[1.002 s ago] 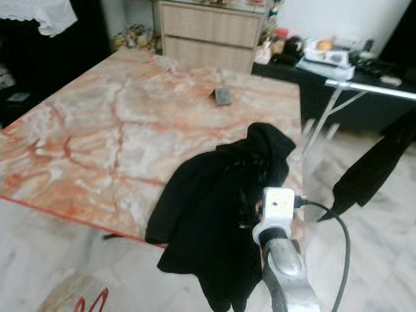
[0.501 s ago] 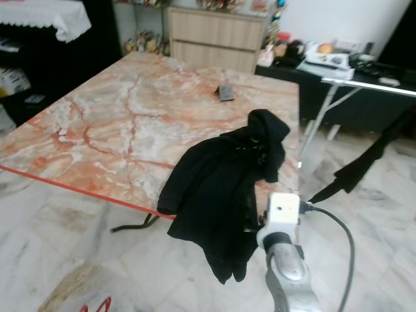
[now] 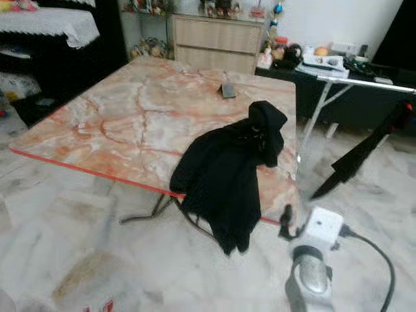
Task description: Hang hanger
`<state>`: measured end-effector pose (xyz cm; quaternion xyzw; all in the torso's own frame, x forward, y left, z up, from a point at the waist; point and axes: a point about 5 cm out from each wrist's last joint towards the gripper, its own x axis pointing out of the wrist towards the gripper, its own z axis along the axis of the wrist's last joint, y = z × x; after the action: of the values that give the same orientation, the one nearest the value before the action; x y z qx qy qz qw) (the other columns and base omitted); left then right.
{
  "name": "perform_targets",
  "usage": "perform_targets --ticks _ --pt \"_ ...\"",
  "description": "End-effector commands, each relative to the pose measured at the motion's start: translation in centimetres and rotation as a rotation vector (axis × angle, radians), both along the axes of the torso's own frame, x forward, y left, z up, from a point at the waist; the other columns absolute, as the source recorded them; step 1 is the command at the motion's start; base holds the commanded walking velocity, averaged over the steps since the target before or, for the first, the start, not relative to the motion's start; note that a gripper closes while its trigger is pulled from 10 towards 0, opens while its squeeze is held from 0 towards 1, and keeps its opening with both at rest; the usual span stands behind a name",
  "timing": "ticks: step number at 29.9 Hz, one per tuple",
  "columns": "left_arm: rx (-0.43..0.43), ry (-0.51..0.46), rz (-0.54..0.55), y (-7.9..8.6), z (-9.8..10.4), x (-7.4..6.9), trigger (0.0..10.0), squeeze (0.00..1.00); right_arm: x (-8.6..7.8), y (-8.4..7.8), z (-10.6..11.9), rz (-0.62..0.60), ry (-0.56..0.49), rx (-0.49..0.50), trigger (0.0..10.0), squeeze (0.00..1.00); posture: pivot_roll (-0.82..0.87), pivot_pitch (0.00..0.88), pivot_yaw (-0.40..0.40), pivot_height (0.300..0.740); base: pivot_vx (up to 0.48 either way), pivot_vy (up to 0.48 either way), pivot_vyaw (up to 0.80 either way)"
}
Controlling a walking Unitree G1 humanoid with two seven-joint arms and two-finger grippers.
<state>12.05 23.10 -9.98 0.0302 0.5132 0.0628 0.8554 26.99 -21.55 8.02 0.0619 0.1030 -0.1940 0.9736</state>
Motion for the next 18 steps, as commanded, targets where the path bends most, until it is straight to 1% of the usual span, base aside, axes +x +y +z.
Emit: perform_targets --ticks 1,2,3,4,6,8,10,12,14,16,17,18 --pt "-0.036 0.013 -0.023 -1.3 -0.3 -0.1 10.0 0.0 -0.3 -0.6 -0.6 -0.049 0.015 0.023 10.0 0.0 0.07 0.068 -0.091 0.74 0.0 0.0 0.0" --pt "-0.036 0.013 -0.024 -1.3 -0.3 -0.1 10.0 0.0 -0.6 -0.8 -1.3 -0.071 0.034 0.038 10.0 0.0 0.07 0.067 -0.091 0.74 0.0 0.0 0.0" --pt "-0.036 0.013 -0.024 -1.3 -0.3 -0.1 10.0 0.0 -0.6 -0.8 -1.3 -0.071 0.034 0.038 10.0 0.0 0.07 0.067 -0.091 0.74 0.0 0.0 0.0" --pt "-0.036 0.013 -0.026 -1.4 -0.3 -0.1 10.0 0.0 -1.2 -1.0 -2.8 -0.086 0.093 0.062 10.0 0.0 0.07 0.06 -0.093 0.74 0.0 0.0 0.0" --pt "-0.036 0.013 -0.026 -1.4 -0.3 -0.1 10.0 0.0 -1.6 -0.9 -4.0 -0.086 0.139 0.076 10.0 0.0 0.07 0.057 -0.093 0.74 0.0 0.0 0.0" --pt "-0.037 0.013 -0.026 -1.4 -0.4 -0.1 10.0 0.0 -2.2 -0.3 -6.7 -0.046 0.273 0.126 10.0 0.0 0.07 0.051 -0.095 0.74 0.0 0.0 0.0" --pt "-0.037 0.013 -0.027 -1.5 -0.4 -0.2 10.0 0.0 -2.4 -0.2 -7.5 -0.029 0.317 0.131 10.0 0.0 0.07 0.048 -0.097 0.74 0.0 0.0 0.0" --pt "-0.037 0.013 -0.025 -1.5 -0.4 -0.2 10.0 0.0 -2.5 -0.1 -8.4 -0.031 0.338 0.17 10.0 0.0 0.08 0.042 -0.1 0.74 0.0 0.0 0.0" --pt "-0.037 0.012 -0.022 -1.5 -0.4 -0.2 10.0 0.0 -2.4 0.2 -9.2 0.003 0.377 0.167 10.0 0.0 0.08 0.04 -0.101 0.74 0.0 0.0 0.0" --pt "-0.037 0.011 -0.019 -1.5 -0.4 -0.2 10.0 0.0 -2.3 1.1 -10.3 0.093 0.446 0.141 10.0 0.0 0.07 0.037 -0.101 0.74 0.0 0.0 0.0" --pt "-0.037 0.01 -0.019 -1.5 -0.4 -0.2 10.0 0.0 -2.4 1.9 -11.0 0.153 0.492 0.118 10.0 0.0 0.07 0.037 -0.101 0.74 0.0 0.0 0.0" --pt "-0.037 0.01 -0.019 -1.5 -0.4 -0.2 10.0 0.0 -2.4 1.9 -11.0 0.153 0.492 0.118 10.0 0.0 0.07 0.037 -0.101 0.74 0.0 0.0 0.0"
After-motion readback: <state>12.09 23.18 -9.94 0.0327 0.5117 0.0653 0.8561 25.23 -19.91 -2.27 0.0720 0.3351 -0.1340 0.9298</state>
